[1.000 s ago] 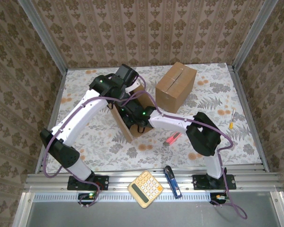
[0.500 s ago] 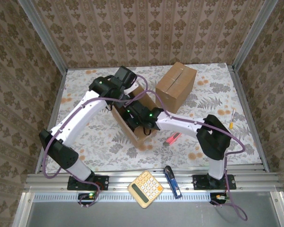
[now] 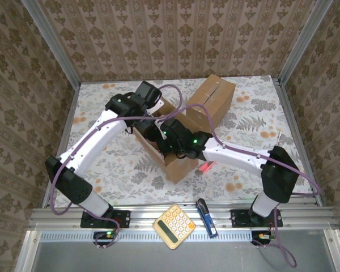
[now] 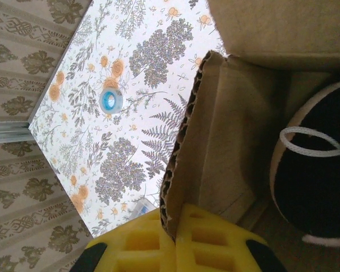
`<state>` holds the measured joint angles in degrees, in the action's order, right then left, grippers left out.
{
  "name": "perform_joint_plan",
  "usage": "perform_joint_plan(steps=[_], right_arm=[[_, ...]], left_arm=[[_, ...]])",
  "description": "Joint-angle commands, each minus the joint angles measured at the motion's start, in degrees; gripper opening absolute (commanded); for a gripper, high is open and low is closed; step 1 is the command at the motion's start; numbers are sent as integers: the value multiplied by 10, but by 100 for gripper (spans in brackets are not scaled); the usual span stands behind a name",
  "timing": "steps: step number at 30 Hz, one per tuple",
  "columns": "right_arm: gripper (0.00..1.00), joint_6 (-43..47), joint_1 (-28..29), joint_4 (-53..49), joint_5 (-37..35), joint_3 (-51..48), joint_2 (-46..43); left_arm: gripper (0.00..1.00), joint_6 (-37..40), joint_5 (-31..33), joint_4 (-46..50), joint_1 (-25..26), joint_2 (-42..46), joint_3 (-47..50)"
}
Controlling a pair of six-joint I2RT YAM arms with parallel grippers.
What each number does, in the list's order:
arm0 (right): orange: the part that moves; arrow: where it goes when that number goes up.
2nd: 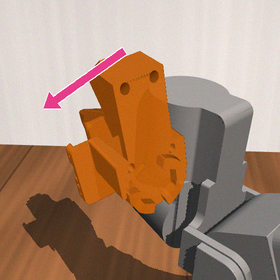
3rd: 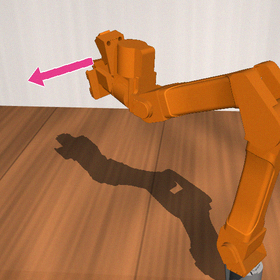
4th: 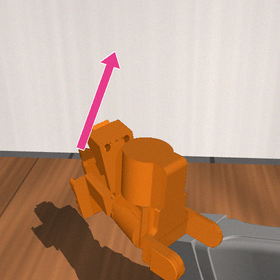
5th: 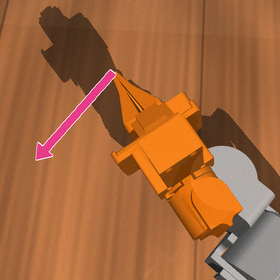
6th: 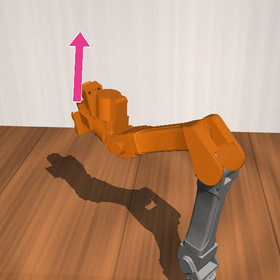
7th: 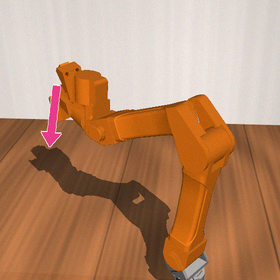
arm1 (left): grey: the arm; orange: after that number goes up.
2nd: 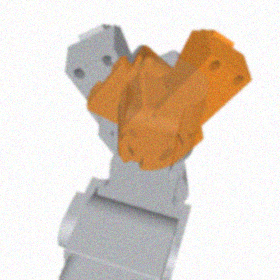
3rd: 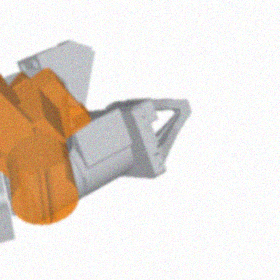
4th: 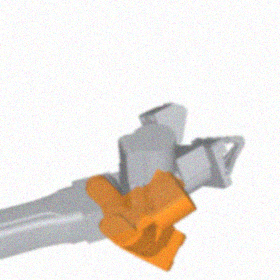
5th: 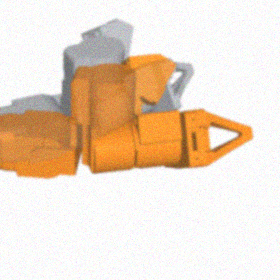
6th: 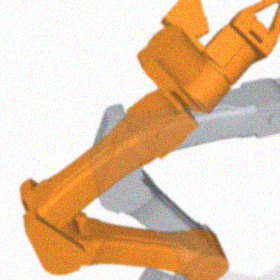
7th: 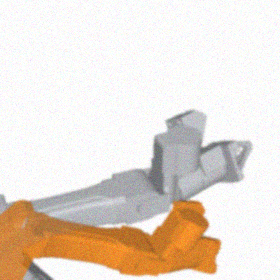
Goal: Unpack the express box
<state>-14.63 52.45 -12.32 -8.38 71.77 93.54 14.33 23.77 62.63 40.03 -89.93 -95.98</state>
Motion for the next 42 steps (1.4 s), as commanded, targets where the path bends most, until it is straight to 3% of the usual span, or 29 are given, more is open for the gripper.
perform_joint_plan(steps=[1, 21, 42], right_arm=[[0, -26, -1, 34, -13, -14, -51], [0, -47, 0, 90, -17, -65, -143], [0, -46, -1, 196, -88, -135, -291]], left_arm=[[0, -6, 41, 22, -15, 9, 14], [0, -17, 47, 22, -26, 2, 38], [0, -46, 55, 37, -41, -7, 38]])
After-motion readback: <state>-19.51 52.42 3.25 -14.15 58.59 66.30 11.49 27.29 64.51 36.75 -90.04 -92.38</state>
